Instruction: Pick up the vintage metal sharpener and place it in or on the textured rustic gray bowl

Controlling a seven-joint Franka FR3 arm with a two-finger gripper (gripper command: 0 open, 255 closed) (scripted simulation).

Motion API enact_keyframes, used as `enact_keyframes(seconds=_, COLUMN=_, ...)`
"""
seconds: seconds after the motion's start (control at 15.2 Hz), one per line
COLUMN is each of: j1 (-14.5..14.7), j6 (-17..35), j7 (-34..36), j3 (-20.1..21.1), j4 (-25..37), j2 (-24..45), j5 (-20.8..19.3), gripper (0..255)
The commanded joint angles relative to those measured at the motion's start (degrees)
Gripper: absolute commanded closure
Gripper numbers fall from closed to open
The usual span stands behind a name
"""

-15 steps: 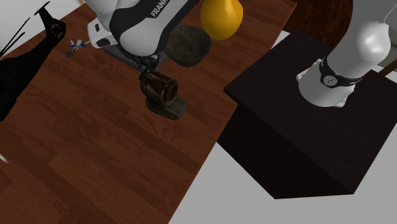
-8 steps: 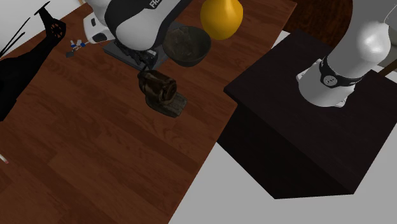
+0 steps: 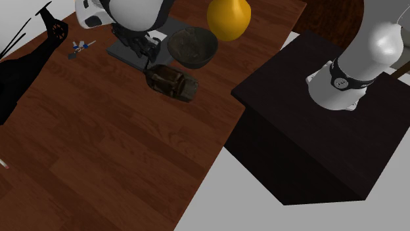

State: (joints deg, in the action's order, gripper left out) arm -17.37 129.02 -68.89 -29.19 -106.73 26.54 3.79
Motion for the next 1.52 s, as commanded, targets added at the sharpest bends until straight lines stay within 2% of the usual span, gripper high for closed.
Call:
enact_keyframes(seconds=0.0, j1=0.1, j6=-1.2, j7=-0.1, j3=-0.3, j4=0.6, j2=-0.8, j5=-0.4, gripper=255)
enact_keyframes(seconds=1.32, j1=1.6, j6=-13.8, j7=0.6, j3=-2.2, j4=6.8, j2=-7.8, j5=-3.9, gripper=255)
enact_keyframes(seconds=1.45, j1=0.7, j6=-13.2, j7=-1.1, j3=-3.2, j4=4.6, j2=-9.8, j5=-4.7, gripper=255)
